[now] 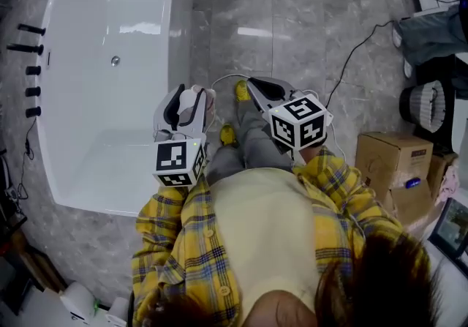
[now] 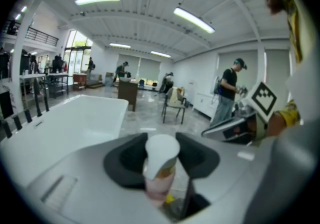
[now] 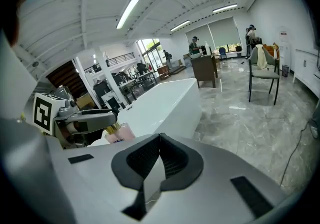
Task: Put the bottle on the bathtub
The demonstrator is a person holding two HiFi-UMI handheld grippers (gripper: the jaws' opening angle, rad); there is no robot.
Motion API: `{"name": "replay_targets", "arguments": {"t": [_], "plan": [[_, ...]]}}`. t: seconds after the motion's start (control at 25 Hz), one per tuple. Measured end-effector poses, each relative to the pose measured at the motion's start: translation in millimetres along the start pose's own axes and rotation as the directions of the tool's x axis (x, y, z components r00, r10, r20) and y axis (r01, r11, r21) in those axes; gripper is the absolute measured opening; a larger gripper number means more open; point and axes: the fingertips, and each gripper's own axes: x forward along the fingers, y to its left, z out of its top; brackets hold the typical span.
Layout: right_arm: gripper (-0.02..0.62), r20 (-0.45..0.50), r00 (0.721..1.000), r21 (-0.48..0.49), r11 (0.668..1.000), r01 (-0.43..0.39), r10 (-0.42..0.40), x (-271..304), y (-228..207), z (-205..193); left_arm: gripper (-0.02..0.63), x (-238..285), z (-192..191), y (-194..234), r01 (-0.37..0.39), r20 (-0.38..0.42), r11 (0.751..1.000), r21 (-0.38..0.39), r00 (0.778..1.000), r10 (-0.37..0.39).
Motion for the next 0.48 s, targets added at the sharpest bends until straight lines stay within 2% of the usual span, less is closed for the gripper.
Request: {"name": "replay_targets", "arguments": {"t": [0.16, 0.48], "plan": [[0.014, -0.012, 1.0, -0.009, 1.0, -0.012, 0.012, 20.1, -19.0, 14.6, 0.179, 27.1, 2.9, 8.6, -0.013, -0.009, 1.0, -0.003, 1.0, 0.013], [0.014, -0.082, 0.996, -0.018, 0.999, -0.047, 0.046, 53.7, -64.5, 34.5, 0.179, 86.9, 1.0, 24.7, -0.042, -0.077, 0.999, -0.029, 0.996, 0.04]]}}
